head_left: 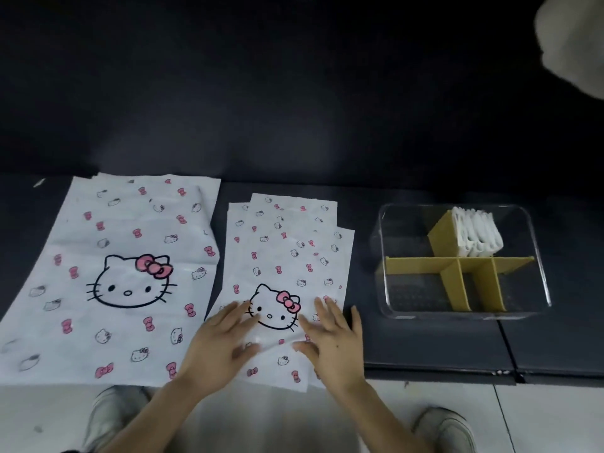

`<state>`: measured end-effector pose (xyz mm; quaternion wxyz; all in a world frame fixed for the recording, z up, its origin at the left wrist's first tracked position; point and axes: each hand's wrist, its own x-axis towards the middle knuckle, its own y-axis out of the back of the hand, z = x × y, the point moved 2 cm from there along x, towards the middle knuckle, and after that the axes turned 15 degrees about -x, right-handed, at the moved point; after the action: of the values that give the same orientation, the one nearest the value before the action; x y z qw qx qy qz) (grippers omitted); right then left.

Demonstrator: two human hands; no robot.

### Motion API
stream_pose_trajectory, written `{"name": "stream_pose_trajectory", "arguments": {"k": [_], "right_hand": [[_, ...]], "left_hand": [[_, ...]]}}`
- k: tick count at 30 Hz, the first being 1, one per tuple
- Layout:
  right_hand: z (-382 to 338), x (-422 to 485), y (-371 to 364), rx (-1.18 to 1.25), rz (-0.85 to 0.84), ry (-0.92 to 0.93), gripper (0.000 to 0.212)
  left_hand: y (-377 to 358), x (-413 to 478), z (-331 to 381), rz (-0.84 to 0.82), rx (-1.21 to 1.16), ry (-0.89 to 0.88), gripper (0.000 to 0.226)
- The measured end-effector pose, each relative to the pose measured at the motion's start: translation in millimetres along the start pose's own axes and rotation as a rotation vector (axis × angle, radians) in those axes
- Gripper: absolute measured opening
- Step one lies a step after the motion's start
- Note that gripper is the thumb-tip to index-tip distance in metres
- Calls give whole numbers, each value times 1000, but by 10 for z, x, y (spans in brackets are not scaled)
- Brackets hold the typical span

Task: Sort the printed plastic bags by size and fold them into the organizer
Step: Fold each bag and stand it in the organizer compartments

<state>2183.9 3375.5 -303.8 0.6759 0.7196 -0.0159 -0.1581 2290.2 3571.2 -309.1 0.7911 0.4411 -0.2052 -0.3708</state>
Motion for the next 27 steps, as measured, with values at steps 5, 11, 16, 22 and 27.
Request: {"name": "stream_pose_trajectory", "arguments": {"k": [5,11,16,22,27], "right_hand": [[106,15,149,317,-16,-157,56],[335,90,415,997,-296,-286,24],[306,166,471,1042,-360,-434,40],[344,152,433,1121,-166,-569,61],[444,134,385,812,155,-387,27]], "left_hand": [[240,-115,20,20,-358,25,59],[650,-223,279,54,-1247,378,45],[447,-56,164,115,-1036,611,70],[200,174,190,298,-571,610,21],[157,232,190,278,-363,552,13]]}}
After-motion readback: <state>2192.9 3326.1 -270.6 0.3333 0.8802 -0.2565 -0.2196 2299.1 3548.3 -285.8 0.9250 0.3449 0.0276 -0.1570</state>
